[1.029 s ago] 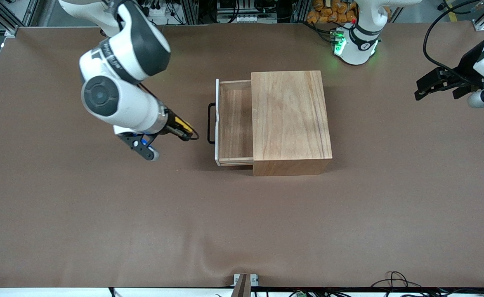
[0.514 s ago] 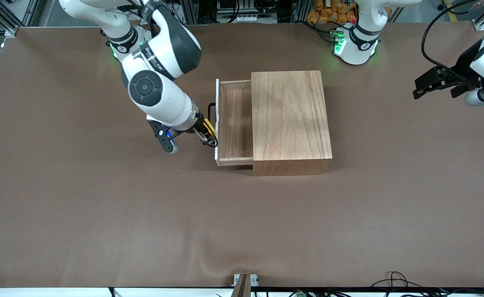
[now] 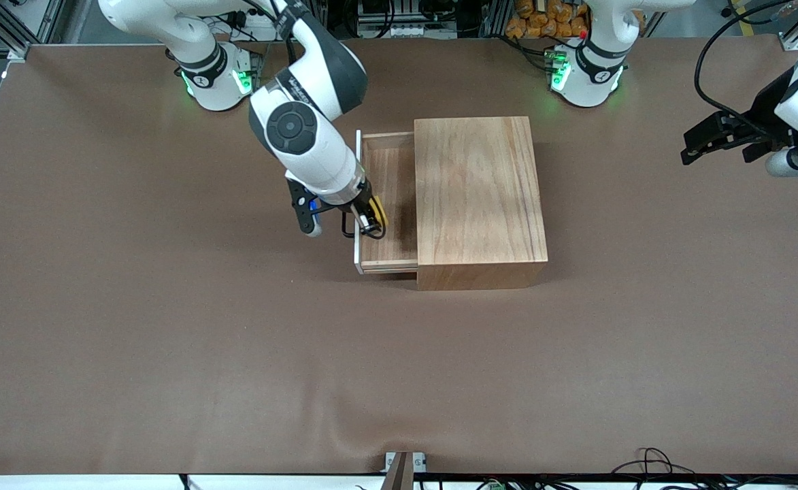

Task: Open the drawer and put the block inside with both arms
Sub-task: 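Lower the cube into the open drawer and open the right gripper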

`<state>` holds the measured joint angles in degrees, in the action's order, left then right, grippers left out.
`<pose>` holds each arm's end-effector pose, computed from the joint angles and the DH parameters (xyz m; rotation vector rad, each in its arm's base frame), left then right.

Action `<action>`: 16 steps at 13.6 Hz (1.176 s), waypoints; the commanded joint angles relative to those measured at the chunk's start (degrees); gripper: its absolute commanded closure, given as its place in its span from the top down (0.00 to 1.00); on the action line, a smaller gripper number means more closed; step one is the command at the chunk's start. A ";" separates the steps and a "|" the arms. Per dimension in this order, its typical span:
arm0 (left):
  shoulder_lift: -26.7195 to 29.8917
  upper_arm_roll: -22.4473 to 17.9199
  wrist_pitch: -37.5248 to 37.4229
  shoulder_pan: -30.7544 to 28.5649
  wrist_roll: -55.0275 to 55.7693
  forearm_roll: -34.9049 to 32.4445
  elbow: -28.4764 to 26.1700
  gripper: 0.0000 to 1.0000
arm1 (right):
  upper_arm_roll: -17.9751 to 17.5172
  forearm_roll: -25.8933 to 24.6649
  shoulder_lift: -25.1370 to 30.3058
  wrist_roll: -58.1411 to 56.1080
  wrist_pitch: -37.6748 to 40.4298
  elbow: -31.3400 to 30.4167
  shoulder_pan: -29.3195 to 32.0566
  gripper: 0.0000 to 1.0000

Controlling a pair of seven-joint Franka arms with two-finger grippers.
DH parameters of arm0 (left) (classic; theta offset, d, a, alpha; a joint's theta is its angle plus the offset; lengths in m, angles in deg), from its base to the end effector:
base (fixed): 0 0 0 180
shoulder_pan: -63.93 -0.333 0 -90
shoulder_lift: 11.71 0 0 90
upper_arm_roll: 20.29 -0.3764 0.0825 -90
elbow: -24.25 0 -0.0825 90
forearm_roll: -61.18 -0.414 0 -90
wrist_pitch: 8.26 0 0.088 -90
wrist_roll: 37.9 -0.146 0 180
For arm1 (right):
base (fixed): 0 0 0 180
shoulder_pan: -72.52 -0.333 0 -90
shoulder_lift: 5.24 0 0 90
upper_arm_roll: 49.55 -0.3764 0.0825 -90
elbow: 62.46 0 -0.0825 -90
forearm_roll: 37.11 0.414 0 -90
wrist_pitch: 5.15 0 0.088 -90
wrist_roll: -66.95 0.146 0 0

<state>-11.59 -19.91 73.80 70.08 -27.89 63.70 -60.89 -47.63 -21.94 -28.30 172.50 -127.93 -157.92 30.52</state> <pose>0.5629 -0.0714 0.6775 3.1033 0.0866 -0.0891 0.5414 0.4847 0.3850 -2.4062 1.7823 0.2752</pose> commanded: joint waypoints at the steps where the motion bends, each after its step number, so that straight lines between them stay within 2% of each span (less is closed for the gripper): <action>1: 1.81 0.06 0.90 -0.52 -1.05 -0.15 -1.34 1.00 | 0.89 -0.31 -1.28 5.97 -3.94 -1.30 -3.16 0.02; 4: 1.99 -0.11 0.90 -0.69 -1.14 -0.06 -1.34 1.00 | 0.98 -0.76 -2.17 8.97 -6.93 -3.66 -3.44 0.02; 7: 2.25 -0.11 0.90 -1.31 -1.14 0.11 -1.43 1.00 | 0.89 -0.67 -0.41 9.06 -14.56 -11.48 -3.35 0.04; 10: 2.16 -0.11 0.90 -1.31 -1.14 0.12 -1.43 1.00 | 0.71 -0.15 -0.58 9.50 -16.96 -12.29 -3.87 0.04; 12: 1.99 -0.11 0.99 -1.31 -1.14 0.12 -1.43 1.00 | 0.80 -0.14 -0.58 10.20 -17.05 -12.20 -4.49 0.09; 14: 1.99 -0.03 1.34 -1.31 -1.14 0.12 -1.78 1.00 | 0.80 -0.14 -0.50 10.12 -16.61 -12.12 -4.49 0.18; 15: 2.16 -0.03 1.26 -1.31 -1.14 0.12 -1.87 1.00 | 0.80 -0.23 -0.50 10.11 -16.35 -11.85 -4.49 0.49; 16: 2.16 0.06 1.26 -1.31 -1.14 0.12 -1.87 1.00 | 0.80 -0.32 -0.50 10.20 -16.26 -11.68 -4.49 0.99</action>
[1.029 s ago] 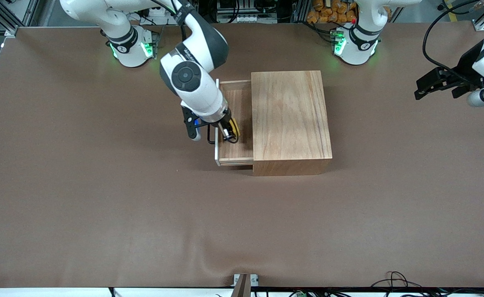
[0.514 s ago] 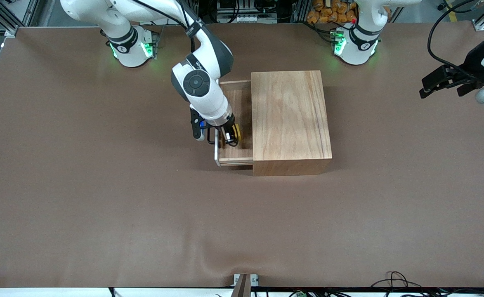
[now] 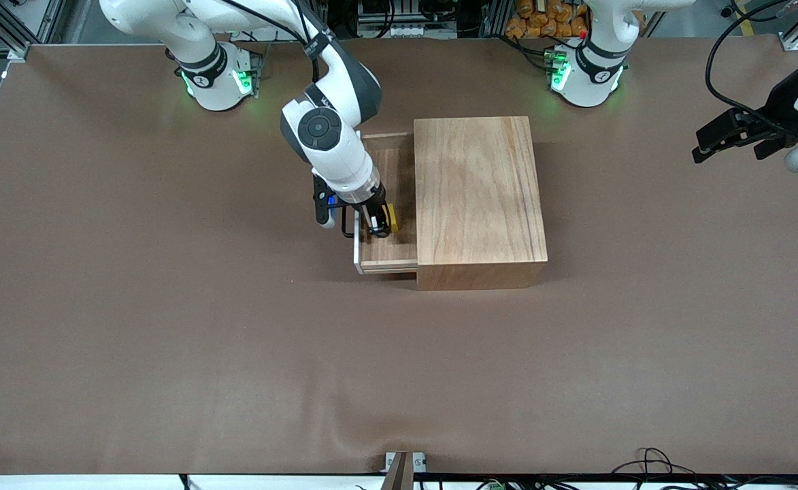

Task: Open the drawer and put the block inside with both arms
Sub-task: 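Lower the cube into the open drawer and open the right gripper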

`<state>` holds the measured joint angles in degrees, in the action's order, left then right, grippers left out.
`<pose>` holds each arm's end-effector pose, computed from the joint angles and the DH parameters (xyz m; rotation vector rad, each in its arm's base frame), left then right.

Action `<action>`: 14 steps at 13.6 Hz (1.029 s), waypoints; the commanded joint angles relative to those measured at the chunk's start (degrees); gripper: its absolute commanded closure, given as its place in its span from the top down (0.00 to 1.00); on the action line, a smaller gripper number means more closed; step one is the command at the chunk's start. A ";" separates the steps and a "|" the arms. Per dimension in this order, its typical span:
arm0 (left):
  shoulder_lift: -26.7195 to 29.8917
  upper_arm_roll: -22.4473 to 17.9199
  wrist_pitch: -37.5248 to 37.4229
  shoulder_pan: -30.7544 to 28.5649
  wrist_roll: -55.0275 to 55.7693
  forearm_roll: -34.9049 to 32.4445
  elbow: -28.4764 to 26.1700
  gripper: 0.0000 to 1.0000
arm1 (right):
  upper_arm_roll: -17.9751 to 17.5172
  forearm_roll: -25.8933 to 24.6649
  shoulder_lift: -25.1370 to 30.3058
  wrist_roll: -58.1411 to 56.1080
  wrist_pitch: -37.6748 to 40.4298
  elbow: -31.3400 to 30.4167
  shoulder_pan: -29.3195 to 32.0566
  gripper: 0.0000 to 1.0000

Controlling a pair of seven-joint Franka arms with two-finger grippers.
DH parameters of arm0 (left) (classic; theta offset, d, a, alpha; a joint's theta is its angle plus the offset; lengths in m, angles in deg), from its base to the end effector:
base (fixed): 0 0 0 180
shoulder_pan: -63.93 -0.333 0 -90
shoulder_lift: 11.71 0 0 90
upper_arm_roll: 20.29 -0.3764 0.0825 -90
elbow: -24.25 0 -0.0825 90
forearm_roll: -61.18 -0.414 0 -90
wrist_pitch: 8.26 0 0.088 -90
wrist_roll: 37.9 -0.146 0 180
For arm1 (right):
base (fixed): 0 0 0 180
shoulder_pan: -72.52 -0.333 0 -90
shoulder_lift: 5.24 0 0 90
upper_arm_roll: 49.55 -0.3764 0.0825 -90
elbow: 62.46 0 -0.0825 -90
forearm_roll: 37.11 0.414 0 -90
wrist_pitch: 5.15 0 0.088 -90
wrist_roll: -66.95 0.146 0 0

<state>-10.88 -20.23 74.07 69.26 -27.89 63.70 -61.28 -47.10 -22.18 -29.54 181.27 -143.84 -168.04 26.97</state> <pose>0.5604 -0.0598 0.6816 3.1008 0.1174 -0.0727 0.5120 0.4929 0.3101 -2.2368 1.9240 0.2013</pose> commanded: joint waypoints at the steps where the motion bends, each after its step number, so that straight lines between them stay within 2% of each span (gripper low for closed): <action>1: 1.46 0.39 0.99 -0.50 -1.13 0.12 -1.74 1.00 | 0.36 -0.34 0.83 1.52 0.78 -0.95 -0.94 1.00; 4: 1.55 0.39 0.99 -0.50 -1.13 0.12 -2.44 1.00 | 0.63 -0.43 1.18 1.44 6.05 2.47 -0.42 1.00; 10: 1.55 0.39 1.07 -0.50 -1.13 0.12 -2.71 1.00 | 1.07 -1.22 1.18 -0.58 19.40 13.19 2.65 1.00; 12: 1.55 0.39 1.25 -0.50 -1.13 0.12 -2.71 1.00 | 1.07 -1.13 1.18 -5.13 25.10 16.79 5.20 1.00; 14: 1.55 0.47 1.25 -0.41 -1.13 0.12 -2.53 1.00 | 1.07 -1.13 1.53 -15.30 32.74 19.44 8.88 1.00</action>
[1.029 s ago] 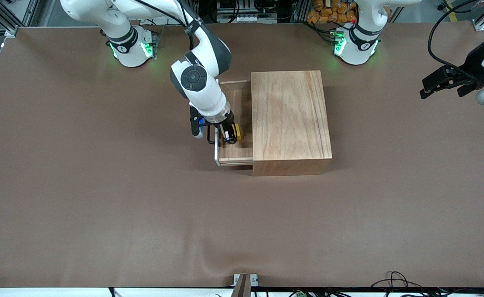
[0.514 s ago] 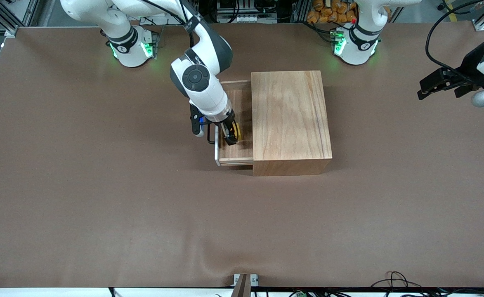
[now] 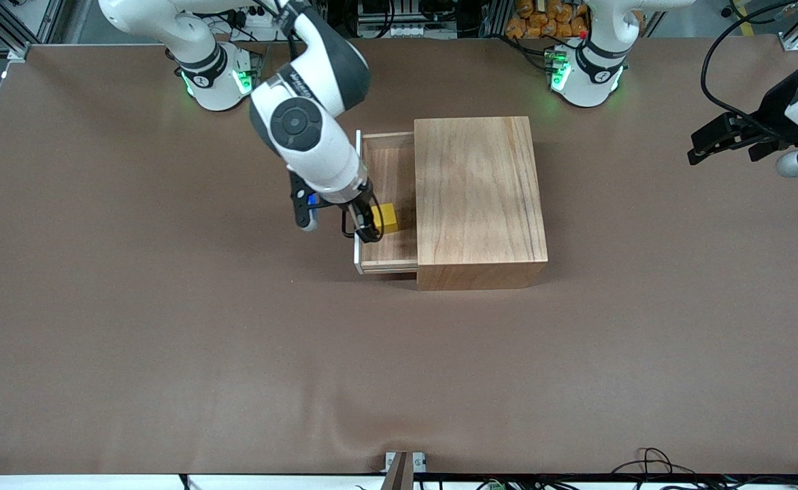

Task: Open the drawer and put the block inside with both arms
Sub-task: 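Lower the cube into the open drawer and open the right gripper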

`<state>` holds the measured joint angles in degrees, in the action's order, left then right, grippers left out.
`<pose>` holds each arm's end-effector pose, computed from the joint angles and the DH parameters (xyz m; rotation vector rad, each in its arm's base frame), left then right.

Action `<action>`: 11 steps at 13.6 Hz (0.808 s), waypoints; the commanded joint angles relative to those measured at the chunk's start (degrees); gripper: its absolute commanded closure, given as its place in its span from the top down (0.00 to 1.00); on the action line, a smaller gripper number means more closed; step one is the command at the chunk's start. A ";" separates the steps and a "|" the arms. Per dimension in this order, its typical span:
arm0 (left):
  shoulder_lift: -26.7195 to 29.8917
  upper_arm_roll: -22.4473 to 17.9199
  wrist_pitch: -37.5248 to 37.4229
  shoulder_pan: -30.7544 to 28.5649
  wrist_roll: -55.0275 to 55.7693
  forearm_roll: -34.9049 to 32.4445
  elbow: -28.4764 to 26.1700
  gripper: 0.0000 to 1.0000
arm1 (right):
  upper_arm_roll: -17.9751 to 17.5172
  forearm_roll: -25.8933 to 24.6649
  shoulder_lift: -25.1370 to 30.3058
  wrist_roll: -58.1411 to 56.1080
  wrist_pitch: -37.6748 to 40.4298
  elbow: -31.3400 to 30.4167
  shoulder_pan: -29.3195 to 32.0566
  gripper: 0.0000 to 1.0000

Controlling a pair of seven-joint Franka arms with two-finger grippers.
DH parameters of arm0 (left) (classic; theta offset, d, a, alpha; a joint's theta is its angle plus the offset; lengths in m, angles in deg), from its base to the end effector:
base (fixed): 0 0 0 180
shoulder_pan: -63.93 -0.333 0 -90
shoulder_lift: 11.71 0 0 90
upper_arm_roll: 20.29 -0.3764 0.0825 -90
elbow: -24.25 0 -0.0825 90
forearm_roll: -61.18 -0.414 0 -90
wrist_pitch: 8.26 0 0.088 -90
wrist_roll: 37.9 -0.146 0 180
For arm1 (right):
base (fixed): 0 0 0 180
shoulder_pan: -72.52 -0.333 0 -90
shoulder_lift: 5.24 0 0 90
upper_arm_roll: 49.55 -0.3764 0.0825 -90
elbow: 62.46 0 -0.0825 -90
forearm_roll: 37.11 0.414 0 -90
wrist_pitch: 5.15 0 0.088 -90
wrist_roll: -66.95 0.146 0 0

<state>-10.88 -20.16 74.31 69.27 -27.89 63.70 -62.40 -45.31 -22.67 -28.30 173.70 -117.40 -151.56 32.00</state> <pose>0.5603 -0.0606 0.6724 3.1022 0.1161 -0.0964 0.5670 0.4563 0.4243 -2.4175 1.8751 0.2959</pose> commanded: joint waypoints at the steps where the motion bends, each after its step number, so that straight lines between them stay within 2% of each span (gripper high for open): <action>1: 1.72 0.49 1.01 -0.41 -1.13 0.12 -1.42 1.00 | -0.72 -0.56 1.17 -13.36 8.96 3.14 6.31 1.00; 4: 1.90 0.49 0.75 -0.50 -1.13 0.12 -1.50 1.00 | -0.72 -0.12 3.72 -33.22 14.68 3.05 13.61 1.00; 7: 2.16 0.49 0.66 -0.41 -1.13 0.12 -1.68 1.00 | -0.72 -0.29 5.74 -47.03 16.27 2.53 18.54 1.00; 11: 2.60 0.49 0.75 -0.41 -1.04 0.12 -2.65 1.00 | -0.63 -0.64 8.64 -59.78 19.87 2.35 23.55 1.00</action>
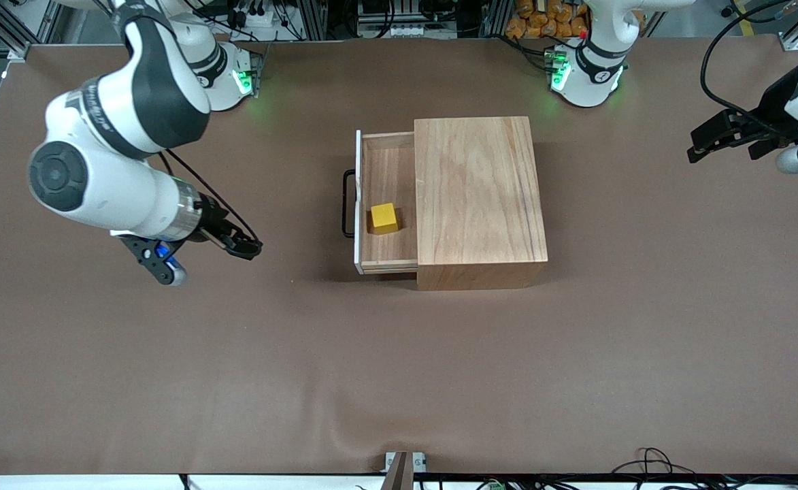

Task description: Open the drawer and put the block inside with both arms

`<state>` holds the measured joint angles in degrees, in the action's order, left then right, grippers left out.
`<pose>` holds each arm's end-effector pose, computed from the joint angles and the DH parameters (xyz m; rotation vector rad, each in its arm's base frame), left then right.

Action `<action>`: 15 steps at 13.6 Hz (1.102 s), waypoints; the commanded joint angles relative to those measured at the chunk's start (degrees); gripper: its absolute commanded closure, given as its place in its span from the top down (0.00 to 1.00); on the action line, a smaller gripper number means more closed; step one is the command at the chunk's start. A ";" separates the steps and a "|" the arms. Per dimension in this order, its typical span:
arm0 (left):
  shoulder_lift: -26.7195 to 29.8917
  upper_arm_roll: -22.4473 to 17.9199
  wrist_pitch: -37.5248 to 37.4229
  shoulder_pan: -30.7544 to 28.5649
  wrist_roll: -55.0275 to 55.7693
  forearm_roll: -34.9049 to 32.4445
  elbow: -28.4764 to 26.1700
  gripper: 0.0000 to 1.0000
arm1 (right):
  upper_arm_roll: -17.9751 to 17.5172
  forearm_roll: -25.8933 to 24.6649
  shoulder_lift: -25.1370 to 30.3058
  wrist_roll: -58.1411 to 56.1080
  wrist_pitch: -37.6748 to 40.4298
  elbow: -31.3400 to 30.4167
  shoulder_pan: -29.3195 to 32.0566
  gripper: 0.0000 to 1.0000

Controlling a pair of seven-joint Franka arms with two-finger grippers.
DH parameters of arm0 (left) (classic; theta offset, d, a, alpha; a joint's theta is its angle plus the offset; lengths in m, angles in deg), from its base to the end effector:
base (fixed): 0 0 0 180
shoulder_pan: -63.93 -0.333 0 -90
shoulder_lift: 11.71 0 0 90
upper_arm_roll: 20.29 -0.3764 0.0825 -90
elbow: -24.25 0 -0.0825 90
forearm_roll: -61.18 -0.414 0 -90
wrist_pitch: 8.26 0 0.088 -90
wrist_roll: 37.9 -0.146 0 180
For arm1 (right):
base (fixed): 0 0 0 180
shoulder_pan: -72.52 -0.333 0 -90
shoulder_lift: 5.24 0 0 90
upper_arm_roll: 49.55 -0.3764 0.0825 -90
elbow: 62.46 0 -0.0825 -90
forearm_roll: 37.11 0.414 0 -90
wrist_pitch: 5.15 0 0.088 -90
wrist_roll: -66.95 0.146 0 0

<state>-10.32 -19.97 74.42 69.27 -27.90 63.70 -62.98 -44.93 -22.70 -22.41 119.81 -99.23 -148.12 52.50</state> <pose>0.5567 -0.0621 0.6731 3.1025 0.1107 -0.0941 0.6421 0.2196 0.5031 -2.8390 1.0189 0.3811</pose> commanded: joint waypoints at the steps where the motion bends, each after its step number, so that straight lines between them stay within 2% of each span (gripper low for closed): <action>1: 2.05 0.30 0.55 -0.42 -0.95 0.12 -2.07 1.00 | -1.02 -0.62 3.36 -10.72 2.49 -1.17 4.97 1.00; 4: 2.05 0.39 0.63 -0.42 -0.86 0.12 -2.42 1.00 | -1.10 -0.62 6.61 -24.60 3.29 -4.50 11.56 1.00; 6: 2.05 0.39 0.63 -0.42 -0.86 0.12 -2.42 1.00 | -0.93 -1.05 9.33 -33.31 3.82 -5.83 13.25 1.00; 9: 2.13 0.48 0.63 -0.42 -0.69 0.12 -2.42 1.00 | -0.84 -6.58 15.30 -43.07 4.95 -8.46 15.18 1.00; 13: 2.22 0.48 0.63 -0.42 -0.60 0.12 -2.42 1.00 | 0.65 -8.35 20.15 -56.09 8.64 -8.38 18.52 1.00; 15: 2.22 0.39 0.63 -0.42 -0.60 0.12 -2.42 1.00 | 0.66 -11.32 22.34 -57.87 9.79 -8.21 18.53 1.00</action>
<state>-10.05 -19.88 74.43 69.27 -27.90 63.70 -63.58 -43.62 -31.43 -3.57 64.31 -89.60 -153.97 70.47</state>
